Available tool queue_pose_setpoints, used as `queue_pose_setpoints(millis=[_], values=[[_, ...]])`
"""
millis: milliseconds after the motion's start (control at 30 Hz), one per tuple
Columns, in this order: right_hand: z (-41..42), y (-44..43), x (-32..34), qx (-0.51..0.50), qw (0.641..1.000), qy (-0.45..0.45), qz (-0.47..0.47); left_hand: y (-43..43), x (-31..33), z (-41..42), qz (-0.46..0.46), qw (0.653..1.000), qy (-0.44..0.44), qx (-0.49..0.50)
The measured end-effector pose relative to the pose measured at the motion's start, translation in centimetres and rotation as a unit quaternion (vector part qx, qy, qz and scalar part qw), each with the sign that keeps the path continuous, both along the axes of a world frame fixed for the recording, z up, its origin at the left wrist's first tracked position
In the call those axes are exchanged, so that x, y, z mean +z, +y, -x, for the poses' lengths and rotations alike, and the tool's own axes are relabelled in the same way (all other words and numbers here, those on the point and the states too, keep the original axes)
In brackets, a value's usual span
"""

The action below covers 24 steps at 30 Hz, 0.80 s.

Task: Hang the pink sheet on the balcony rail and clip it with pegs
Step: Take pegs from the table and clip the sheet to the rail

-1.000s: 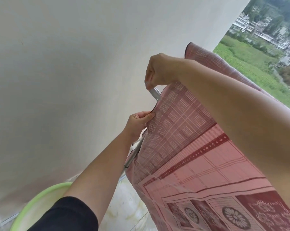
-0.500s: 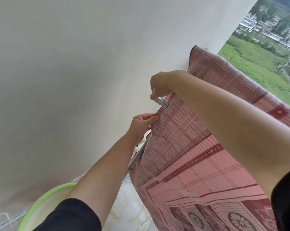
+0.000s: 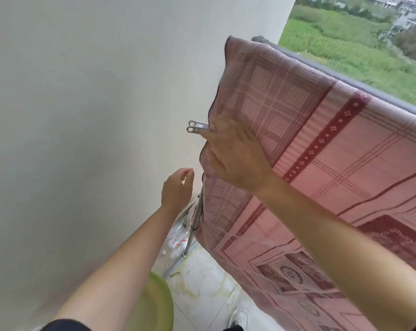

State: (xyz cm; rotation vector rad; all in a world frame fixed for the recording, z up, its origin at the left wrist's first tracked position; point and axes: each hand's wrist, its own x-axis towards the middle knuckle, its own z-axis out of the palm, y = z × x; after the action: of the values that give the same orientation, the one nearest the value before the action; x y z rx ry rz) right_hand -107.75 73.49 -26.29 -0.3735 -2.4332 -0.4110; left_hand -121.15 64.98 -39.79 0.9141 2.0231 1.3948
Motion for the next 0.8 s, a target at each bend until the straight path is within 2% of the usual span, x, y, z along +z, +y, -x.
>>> queue_pose_setpoints(millis=[133,200,267,367,600,733,800], values=[[-8.8,-2.2,-8.1,-0.086,0.992,-0.072,0.052,-3.0,-3.7,-3.3,0.085,0.988,0.127,-0.039],[-13.3,-3.4,-10.7,-0.145,0.98,-0.116,0.076,-3.9,-4.3,-5.4,0.089,0.981,0.158,-0.07],[-20.3,-5.3,-11.7,-0.228,0.961,-0.128,0.091,-3.5,-3.5,-10.1,0.067,0.961,0.227,-0.143],[-22.8,-6.2,-12.4,-0.24,0.955,-0.138,0.106,-2.6,-2.9,-10.8,0.073,0.944,0.277,-0.163],[-42.3,-12.8,-10.4,-0.398,0.907,-0.047,0.129,-1.0,1.6,-28.2,-0.026,0.88,0.369,-0.299],[-56.6,-20.7,-9.6,-0.506,0.849,0.012,0.15,-3.6,2.8,-42.7,-0.079,0.854,0.364,-0.363],[-64.2,-25.5,-9.2,-0.559,0.815,0.038,0.149,-5.9,3.2,-50.8,-0.084,0.83,0.381,-0.398]])
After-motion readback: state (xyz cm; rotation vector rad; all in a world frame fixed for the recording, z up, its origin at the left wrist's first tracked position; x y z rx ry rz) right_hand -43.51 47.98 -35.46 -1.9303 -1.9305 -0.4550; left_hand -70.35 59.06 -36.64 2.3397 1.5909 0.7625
